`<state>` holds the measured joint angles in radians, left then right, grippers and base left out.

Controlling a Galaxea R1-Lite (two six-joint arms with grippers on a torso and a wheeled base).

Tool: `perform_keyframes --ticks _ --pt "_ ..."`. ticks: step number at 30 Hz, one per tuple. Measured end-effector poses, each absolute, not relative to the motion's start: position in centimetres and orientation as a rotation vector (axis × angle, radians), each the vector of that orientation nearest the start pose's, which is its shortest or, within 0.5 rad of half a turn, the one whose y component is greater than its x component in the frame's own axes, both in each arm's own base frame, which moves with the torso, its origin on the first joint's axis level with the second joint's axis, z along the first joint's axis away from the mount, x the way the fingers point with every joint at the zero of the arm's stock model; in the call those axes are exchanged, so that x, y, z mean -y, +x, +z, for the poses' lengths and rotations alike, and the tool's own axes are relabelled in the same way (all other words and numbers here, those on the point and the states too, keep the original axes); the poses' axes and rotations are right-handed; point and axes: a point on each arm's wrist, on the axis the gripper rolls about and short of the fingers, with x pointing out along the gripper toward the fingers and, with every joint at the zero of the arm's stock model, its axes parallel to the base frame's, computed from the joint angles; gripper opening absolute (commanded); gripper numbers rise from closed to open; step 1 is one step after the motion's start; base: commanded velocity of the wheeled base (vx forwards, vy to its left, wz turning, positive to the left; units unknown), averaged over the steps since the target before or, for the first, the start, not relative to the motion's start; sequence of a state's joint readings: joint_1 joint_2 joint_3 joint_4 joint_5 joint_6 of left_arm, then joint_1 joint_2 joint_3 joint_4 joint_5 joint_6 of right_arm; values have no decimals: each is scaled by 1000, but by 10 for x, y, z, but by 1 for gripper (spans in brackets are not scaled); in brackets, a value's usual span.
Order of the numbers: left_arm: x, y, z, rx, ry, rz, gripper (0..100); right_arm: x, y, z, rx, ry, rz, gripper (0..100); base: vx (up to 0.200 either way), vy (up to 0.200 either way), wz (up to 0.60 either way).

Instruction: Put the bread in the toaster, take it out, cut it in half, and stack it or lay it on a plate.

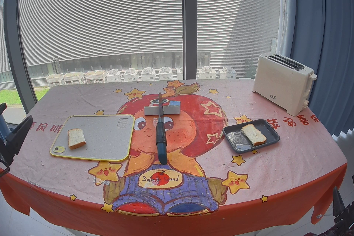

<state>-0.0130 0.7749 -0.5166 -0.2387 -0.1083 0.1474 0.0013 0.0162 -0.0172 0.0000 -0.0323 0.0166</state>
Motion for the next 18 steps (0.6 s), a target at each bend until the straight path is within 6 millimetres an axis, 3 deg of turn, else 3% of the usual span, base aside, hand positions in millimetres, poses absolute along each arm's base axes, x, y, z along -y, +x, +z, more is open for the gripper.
perform_keyframes --ticks 18 --pt "4 113 258 -43 137 -126 100 1 -23 81 2 17 -31 100 0 0 0"
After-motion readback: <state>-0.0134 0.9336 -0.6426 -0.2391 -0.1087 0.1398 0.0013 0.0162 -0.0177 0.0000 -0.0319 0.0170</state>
